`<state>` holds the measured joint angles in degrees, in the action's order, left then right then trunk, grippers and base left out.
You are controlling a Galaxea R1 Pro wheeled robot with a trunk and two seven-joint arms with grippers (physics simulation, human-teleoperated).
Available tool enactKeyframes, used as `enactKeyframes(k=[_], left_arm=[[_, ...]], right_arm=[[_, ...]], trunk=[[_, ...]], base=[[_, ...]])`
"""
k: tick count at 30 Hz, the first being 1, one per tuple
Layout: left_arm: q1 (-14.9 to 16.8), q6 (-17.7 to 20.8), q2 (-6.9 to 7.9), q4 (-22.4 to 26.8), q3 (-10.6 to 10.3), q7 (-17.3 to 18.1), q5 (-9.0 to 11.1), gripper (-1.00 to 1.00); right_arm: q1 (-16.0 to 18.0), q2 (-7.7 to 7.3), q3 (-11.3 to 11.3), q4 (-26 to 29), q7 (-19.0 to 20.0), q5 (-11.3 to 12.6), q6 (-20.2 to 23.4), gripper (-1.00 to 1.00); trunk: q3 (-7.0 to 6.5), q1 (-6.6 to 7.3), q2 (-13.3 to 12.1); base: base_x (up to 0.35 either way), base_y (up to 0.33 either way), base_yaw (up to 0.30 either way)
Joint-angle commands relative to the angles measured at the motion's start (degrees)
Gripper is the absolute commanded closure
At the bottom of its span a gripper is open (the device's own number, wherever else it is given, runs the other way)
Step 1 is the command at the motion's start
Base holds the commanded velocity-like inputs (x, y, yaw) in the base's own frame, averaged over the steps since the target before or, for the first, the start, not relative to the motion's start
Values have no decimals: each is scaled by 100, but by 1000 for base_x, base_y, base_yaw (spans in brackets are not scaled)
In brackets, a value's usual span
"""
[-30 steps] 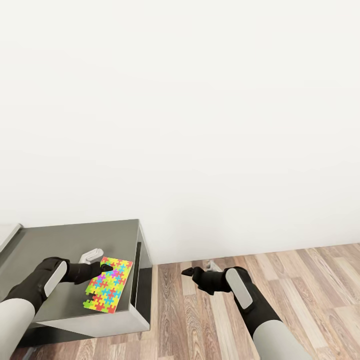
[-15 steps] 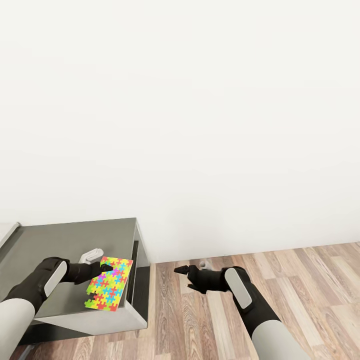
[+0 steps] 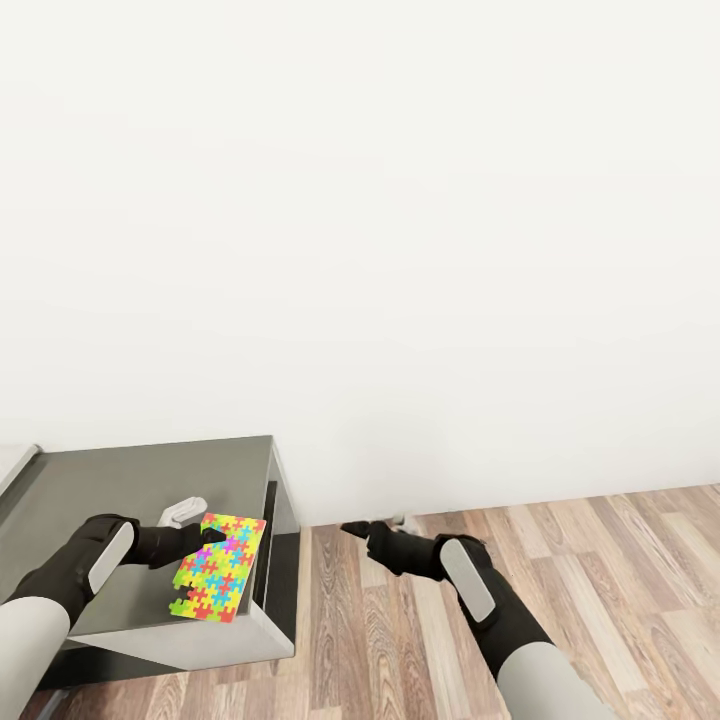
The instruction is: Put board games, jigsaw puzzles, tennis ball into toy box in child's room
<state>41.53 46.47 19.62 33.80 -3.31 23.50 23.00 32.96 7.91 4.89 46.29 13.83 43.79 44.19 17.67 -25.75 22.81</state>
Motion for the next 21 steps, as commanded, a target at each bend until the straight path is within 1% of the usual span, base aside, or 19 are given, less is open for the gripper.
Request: enactKeyframes(k=[1, 3, 5, 7, 8, 13, 21], left_arm=[[4, 15, 7, 4, -24, 14, 2, -100], [4, 18, 7, 4, -23, 14, 2, -100], [4, 17, 7, 4, -22, 14, 2, -100], [4, 19, 7, 4, -21, 17, 2, -100], [4, 19, 7, 4, -21, 19, 4, -100], [4, 20, 7, 4, -20, 17, 6, -100], [4, 20, 7, 4, -20, 26, 11, -100]], right_arm=[[5, 4, 62, -10, 22, -24, 8, -100], [14, 34, 337, -72, 23, -29, -31, -100], [22, 81, 457, -121, 21, -37, -46, -100], [38, 195, 598, -203, 22, -48, -59, -100], [45, 209, 632, -227, 19, -50, -66, -100], [133, 209, 689, -382, 15, -57, -130, -100], [166, 209, 721, -455, 22, -41, -188, -100]], trunk=[[10, -3, 11], [10, -3, 11], [10, -3, 11], [10, -3, 11], [10, -3, 11], [10, -3, 11], [10, -3, 11]], base=[[0, 0, 0], [0, 0, 0], [0, 0, 0], [0, 0, 0], [0, 0, 0], [0, 0, 0], [0, 0, 0]])
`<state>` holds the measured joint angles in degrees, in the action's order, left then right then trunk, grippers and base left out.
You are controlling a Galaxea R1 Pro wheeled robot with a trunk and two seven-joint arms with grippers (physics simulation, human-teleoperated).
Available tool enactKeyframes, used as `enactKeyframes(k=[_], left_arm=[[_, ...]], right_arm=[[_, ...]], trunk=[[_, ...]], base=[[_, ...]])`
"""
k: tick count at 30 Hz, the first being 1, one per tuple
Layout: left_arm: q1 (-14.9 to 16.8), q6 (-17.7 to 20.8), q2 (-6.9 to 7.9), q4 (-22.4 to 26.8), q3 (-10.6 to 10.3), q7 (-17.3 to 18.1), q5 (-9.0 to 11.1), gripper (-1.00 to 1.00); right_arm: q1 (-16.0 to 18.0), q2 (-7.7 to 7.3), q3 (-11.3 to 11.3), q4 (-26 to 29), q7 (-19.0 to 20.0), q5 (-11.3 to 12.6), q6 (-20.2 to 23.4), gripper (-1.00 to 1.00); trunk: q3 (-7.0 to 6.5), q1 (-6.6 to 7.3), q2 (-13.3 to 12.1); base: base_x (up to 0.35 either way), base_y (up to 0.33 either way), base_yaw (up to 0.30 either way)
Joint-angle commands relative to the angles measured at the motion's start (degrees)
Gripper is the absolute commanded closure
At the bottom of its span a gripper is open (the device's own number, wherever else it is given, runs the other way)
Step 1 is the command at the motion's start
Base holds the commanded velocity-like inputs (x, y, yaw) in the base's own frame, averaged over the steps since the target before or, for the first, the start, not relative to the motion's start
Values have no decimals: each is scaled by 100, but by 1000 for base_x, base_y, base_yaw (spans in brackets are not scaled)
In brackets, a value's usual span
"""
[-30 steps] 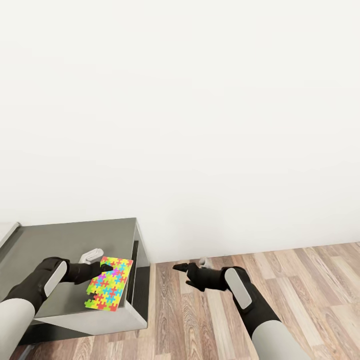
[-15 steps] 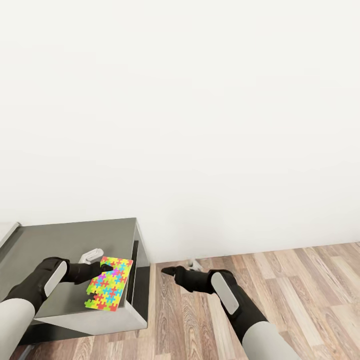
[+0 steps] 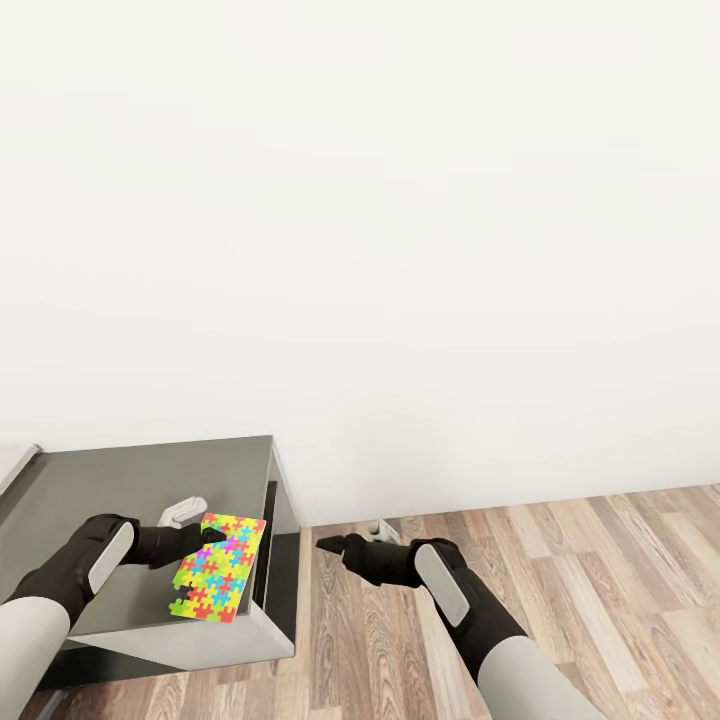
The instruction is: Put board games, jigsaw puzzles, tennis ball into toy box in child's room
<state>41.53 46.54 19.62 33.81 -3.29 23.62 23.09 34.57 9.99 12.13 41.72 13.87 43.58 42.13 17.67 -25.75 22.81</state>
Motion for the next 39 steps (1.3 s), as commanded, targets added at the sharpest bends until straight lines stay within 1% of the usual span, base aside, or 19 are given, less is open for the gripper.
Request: enactKeyframes(k=[1, 9, 14, 21, 28, 39], left_arm=[[4, 13, 10, 3, -25, 13, 3, -100], [4, 13, 9, 3, -23, 13, 3, -100], [4, 13, 7, 4, -23, 12, 3, -100], [4, 13, 6, 4, -23, 12, 3, -100], [4, 13, 6, 3, -23, 11, 3, -100], [4, 13, 15, 4, -23, 11, 3, -100]], right_arm=[[5, 0, 1, -4, 19, -21, 17, -100], [6, 0, 8, -14, 20, -25, 11, -100], [6, 0, 9, -15, 20, -25, 10, -100], [4, 0, 9, -15, 20, -25, 8, -100], [4, 0, 9, -15, 20, -25, 7, -100], [5, 0, 9, -15, 20, -25, 6, -100]], trunk=[[10, -3, 11], [10, -3, 11], [10, -3, 11], [10, -3, 11], [10, -3, 11], [10, -3, 11]], base=[[0, 0, 0], [0, -11, 0], [0, -163, 0], [0, -50, 0], [0, -156, 0], [0, -7, 0]])
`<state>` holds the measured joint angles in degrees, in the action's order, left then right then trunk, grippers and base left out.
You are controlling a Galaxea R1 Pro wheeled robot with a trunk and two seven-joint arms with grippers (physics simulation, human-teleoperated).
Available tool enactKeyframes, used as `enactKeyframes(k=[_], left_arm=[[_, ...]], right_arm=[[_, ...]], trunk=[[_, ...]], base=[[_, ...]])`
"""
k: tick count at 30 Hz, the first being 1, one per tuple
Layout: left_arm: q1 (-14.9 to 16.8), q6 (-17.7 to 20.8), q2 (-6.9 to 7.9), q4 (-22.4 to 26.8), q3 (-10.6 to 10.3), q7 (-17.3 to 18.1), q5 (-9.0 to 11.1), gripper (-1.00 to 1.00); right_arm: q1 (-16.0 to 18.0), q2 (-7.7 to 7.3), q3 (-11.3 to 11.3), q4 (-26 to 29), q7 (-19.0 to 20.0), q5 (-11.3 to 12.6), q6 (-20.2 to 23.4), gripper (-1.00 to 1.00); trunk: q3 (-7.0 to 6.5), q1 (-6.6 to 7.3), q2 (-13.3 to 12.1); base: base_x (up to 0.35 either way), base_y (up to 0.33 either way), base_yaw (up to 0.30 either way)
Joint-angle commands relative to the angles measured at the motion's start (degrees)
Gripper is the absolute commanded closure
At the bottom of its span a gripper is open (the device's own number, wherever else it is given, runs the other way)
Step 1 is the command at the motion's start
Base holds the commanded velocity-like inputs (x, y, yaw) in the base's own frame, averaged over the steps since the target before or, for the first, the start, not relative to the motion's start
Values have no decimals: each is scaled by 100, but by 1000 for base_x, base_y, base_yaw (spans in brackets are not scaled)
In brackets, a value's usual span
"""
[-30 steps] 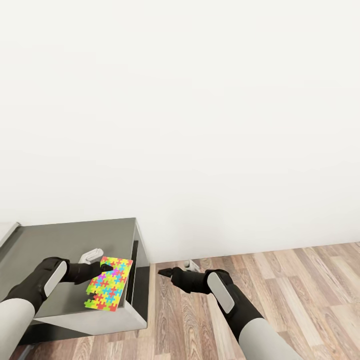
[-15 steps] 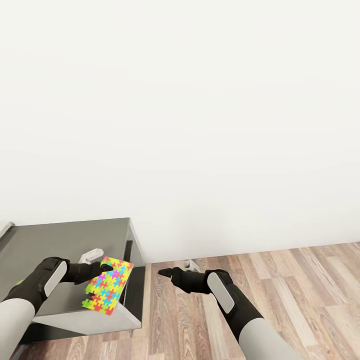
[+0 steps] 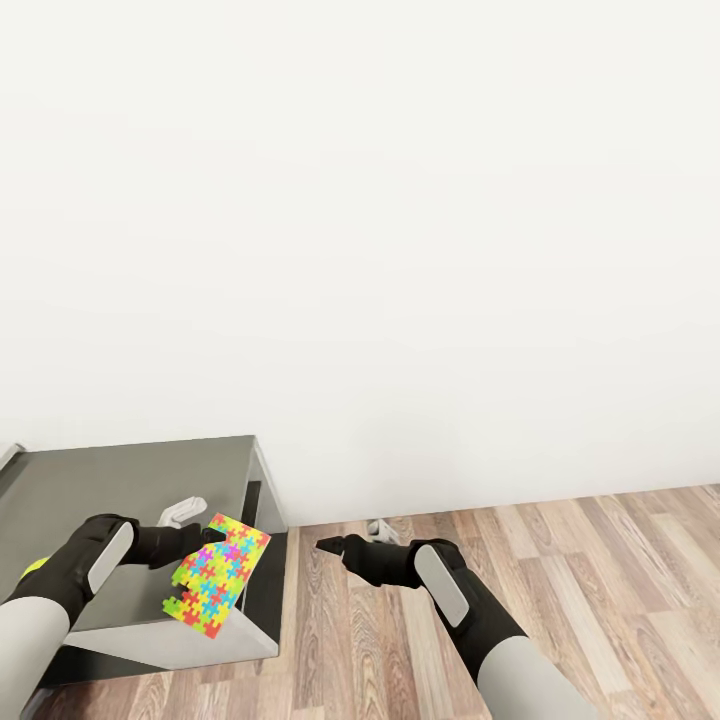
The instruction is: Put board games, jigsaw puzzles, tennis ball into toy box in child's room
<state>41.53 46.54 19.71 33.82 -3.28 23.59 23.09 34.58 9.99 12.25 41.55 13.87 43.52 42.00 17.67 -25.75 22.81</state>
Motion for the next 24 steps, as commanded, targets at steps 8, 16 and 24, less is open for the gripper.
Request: enactKeyframes(k=[8, 16, 24], left_arm=[[4, 13, 7, 3, -23, 14, 2, -100], [4, 5, 28, 3, -4, 14, 2, -100], [4, 4, 46, 2, 29, 22, 2, -100]], right_arm=[[3, 0, -3, 2, 19, -19, 18, -100], [3, 0, -3, 2, 19, -19, 18, -100], [2, 0, -3, 2, 19, -19, 18, -100]], trunk=[[10, -3, 11], [10, -3, 11], [10, -3, 11]], base=[[0, 0, 0], [0, 0, 0], [0, 0, 0]])
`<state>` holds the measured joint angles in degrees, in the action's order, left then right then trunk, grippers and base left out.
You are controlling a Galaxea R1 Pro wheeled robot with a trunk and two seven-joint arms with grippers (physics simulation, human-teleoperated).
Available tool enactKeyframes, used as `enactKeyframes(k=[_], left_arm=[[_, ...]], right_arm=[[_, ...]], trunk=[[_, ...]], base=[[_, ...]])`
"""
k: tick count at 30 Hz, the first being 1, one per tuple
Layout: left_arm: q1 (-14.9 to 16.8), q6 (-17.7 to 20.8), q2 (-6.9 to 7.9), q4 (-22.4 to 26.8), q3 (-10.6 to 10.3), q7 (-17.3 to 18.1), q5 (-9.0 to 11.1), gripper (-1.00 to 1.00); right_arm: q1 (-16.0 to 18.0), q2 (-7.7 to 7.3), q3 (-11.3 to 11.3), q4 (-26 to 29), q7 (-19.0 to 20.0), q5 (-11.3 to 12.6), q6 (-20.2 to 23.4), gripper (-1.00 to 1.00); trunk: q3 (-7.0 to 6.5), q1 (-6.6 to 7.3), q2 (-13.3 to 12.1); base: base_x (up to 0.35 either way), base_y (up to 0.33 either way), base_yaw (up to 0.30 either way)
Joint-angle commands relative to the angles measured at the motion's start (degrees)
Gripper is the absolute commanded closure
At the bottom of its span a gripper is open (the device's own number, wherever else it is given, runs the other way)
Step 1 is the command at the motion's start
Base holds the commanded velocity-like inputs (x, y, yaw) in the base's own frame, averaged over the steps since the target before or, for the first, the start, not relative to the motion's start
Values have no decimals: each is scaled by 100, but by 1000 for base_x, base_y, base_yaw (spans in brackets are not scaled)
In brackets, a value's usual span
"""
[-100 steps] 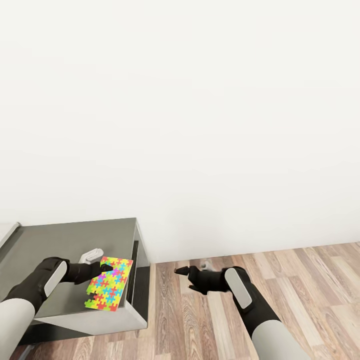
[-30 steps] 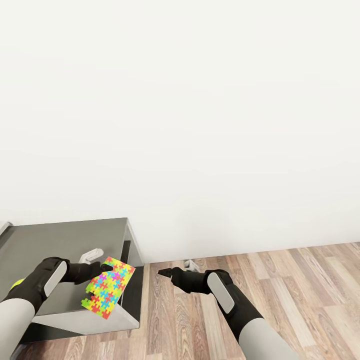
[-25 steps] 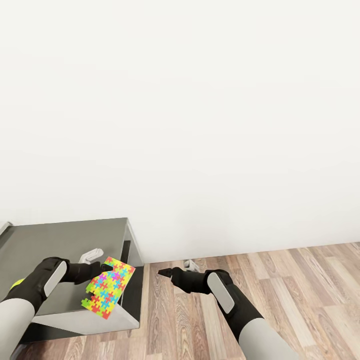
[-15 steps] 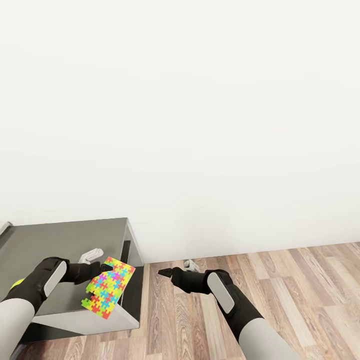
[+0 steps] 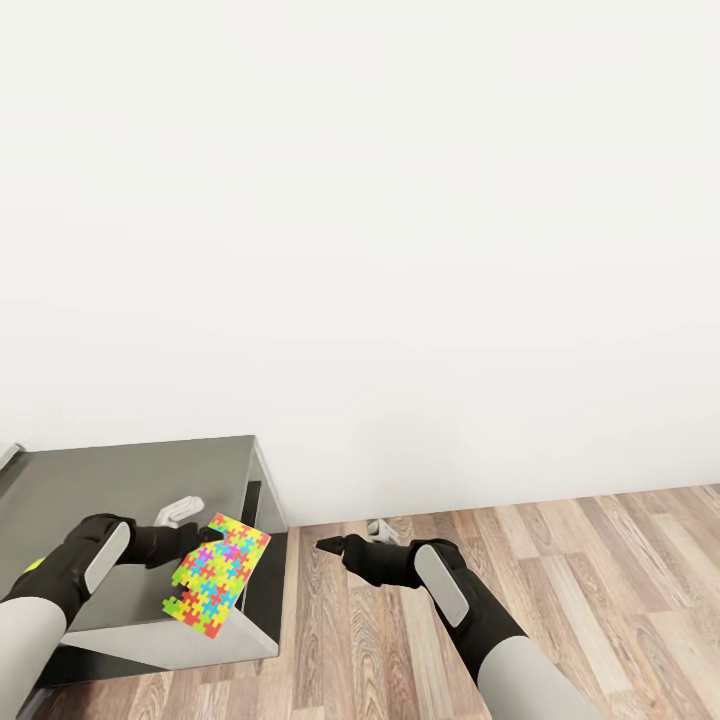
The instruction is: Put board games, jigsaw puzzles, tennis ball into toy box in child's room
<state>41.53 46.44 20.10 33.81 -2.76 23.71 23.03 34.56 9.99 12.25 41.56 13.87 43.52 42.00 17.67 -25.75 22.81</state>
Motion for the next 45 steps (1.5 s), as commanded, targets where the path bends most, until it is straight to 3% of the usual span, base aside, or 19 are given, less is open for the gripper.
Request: enactKeyframes(k=[1, 15, 22, 30, 35, 41, 45], left_arm=[[4, 14, 9, 3, -15, 10, 9, -100], [4, 6, 86, 12, 78, 103, 48, -100], [4, 2, 281, 12, 284, 686, 53, -100], [4, 5, 393, 12, 341, 944, 65, -100], [4, 12, 490, 12, 341, 1612, 63, -100], [-1, 19, 735, 12, 330, 2768, 62, -100], [-3, 22, 819, 12, 329, 3321, 53, -100]], right_arm=[[4, 1, -3, 3, 19, -19, 18, -100], [2, 1, -3, 2, 19, -19, 18, -100], [1, 1, -3, 2, 19, -24, 14, -100], [-1, 1, 3, 7, 19, -43, -154, -100], [-5, 1, 5, 13, 19, -46, -282, -100], [-7, 1, -2, 27, 12, -49, -322, -100], [-9, 1, -8, 34, 1, -47, -329, -100]], trunk=[[10, -3, 11], [10, -3, 11], [10, -3, 11], [10, -3, 11], [10, -3, 11], [10, -3, 11], [10, -3, 11]], base=[[0, 0, 0], [0, 0, 0], [0, 0, 0], [0, 0, 0], [0, 0, 0], [0, 0, 0], [0, 0, 0]])
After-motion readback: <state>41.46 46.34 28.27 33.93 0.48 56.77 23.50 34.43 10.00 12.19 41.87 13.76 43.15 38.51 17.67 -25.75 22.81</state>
